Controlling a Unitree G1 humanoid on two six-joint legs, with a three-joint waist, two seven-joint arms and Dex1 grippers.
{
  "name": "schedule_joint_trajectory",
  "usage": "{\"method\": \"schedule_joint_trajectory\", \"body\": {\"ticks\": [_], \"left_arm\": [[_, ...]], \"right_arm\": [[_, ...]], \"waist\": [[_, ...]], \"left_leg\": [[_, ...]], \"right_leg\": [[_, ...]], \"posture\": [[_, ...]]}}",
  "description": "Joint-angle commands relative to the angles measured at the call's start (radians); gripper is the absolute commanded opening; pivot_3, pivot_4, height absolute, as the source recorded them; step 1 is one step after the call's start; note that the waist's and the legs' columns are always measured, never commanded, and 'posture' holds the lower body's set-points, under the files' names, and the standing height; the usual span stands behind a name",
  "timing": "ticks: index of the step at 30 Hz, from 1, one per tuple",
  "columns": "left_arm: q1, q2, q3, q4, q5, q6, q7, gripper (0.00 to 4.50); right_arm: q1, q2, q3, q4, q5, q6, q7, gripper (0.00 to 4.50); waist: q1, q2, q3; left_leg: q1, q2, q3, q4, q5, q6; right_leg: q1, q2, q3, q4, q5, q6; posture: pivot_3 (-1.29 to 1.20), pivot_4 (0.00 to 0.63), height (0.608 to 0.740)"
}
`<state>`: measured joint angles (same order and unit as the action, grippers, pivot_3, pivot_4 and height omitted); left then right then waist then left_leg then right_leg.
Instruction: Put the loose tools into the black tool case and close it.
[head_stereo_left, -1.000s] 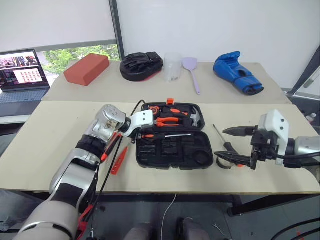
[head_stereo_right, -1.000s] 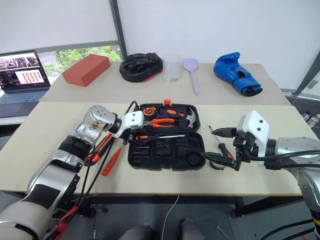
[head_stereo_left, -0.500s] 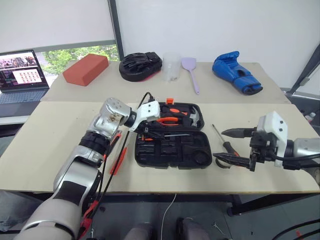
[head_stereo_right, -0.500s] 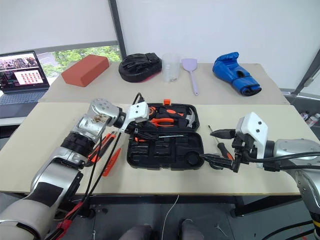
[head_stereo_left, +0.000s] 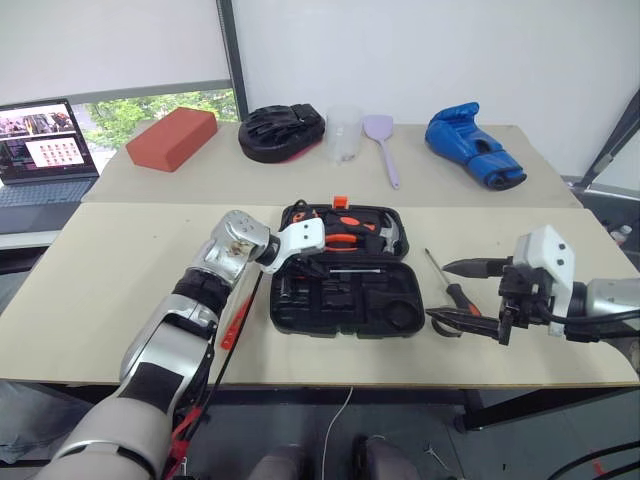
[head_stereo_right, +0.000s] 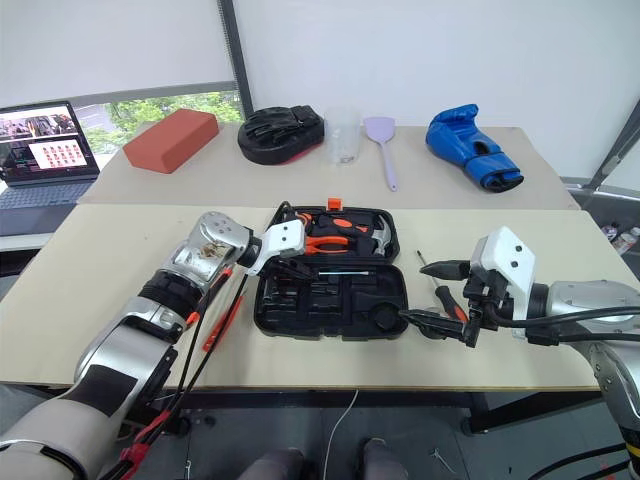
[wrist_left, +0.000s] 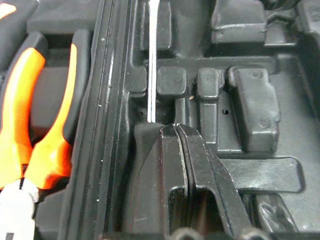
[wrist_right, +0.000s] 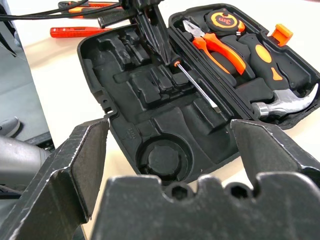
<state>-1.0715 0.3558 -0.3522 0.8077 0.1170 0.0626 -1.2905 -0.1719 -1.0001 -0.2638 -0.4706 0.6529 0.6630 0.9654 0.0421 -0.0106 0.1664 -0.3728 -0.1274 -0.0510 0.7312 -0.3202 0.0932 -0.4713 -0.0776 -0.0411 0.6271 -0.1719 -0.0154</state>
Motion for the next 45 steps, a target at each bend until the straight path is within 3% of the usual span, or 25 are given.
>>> {"method": "schedule_joint_trajectory", "body": {"ticks": [1,7,13,21,24,27,32,36,40,45], "left_arm": [[-0.05,-0.011,0.032,0.021,-0.017,0.016,0.011,0.07],[-0.082,-0.004,0.093,-0.008,-0.098,0.118,-0.062,0.07],[-0.088,-0.002,0.078,0.039,-0.055,0.059,-0.012,0.07],[-0.011,-0.027,-0.042,0.114,0.094,-0.131,0.093,0.07],[-0.004,-0.03,-0.04,0.118,0.093,-0.145,0.094,0.07],[-0.014,-0.021,0.039,0.069,0.009,-0.101,0.062,0.07],[0.054,0.054,0.187,-0.202,-0.204,0.075,-0.065,1.4],[0.138,0.157,0.261,-0.503,-0.426,0.414,-0.19,2.95],[0.227,0.26,0.294,-0.734,-0.57,0.61,-0.229,4.46],[0.302,0.345,0.304,-0.886,-0.66,0.719,-0.206,4.46]], "right_arm": [[0.002,0.004,-0.044,-0.031,0.023,0.002,-0.01,4.5],[0.011,-0.001,-0.055,-0.023,0.024,-0.003,-0.005,4.5],[0.006,0.004,-0.043,-0.014,0.018,-0.01,-0.008,4.5],[-0.005,0.011,-0.037,-0.008,0.02,-0.012,-0.012,4.5],[-0.001,0.015,-0.04,-0.014,0.019,-0.008,-0.018,4.5],[0.028,0.016,-0.07,-0.023,0.018,0.006,-0.037,4.5],[0.105,0.043,-0.143,-0.006,0.0,0.062,-0.139,4.5],[0.193,0.103,-0.172,0.027,-0.05,0.079,-0.233,4.5],[0.225,0.19,-0.145,0.07,-0.115,0.064,-0.346,4.5],[0.214,0.271,-0.089,0.125,-0.201,0.026,-0.429,4.5]], "waist": [[0.001,0.0,0.0],[-0.001,0.0,0.0],[-0.002,0.0,0.0],[0.003,0.0,-0.001],[0.004,0.0,-0.001],[0.004,-0.001,-0.001],[-0.003,-0.001,-0.001],[-0.006,0.0,-0.001],[-0.008,0.001,-0.002],[-0.014,0.001,-0.002]], "left_leg": [[0.0,0.0,0.0,0.0,0.0,0.0],[0.0,0.0,0.0,0.001,0.0,0.0],[0.0,0.0,0.0,0.001,0.0,0.0],[0.0,0.0,0.0,0.001,0.0,0.0],[0.004,0.0,0.0,0.001,0.0,0.0],[0.005,0.0,0.0,0.001,0.0,0.0],[0.002,0.001,0.0,0.001,0.0,0.0],[0.001,0.0,0.0,0.0,0.0,0.0],[0.003,0.0,0.0,0.0,0.0,0.0],[0.01,0.0,0.0,-0.002,0.001,-0.002]], "right_leg": [[0.0,0.0,0.0,0.0,0.0,0.0],[0.0,0.0,0.0,0.001,0.0,0.0],[0.0,0.0,0.0,0.001,0.0,0.0],[0.0,0.0,0.0,0.001,0.0,0.0],[0.004,0.0,0.0,0.0,0.0,0.0],[0.006,0.0,0.0,-0.001,0.0,0.0],[0.002,0.0,0.0,0.001,0.0,0.0],[-0.001,0.001,0.0,0.002,0.0,0.0],[0.001,0.001,0.001,0.002,0.0,-0.001],[0.007,0.002,0.002,0.002,0.0,-0.001]], "posture": [[0.0,0.15,0.74],[0.0,0.15,0.74],[0.0,0.15,0.74],[0.0,0.15,0.74],[0.0,0.15,0.74],[0.0,0.15,0.74],[0.0,0.15,0.74],[0.0,0.15,0.74],[0.0,0.15,0.74],[0.0,0.15,0.74]]}}
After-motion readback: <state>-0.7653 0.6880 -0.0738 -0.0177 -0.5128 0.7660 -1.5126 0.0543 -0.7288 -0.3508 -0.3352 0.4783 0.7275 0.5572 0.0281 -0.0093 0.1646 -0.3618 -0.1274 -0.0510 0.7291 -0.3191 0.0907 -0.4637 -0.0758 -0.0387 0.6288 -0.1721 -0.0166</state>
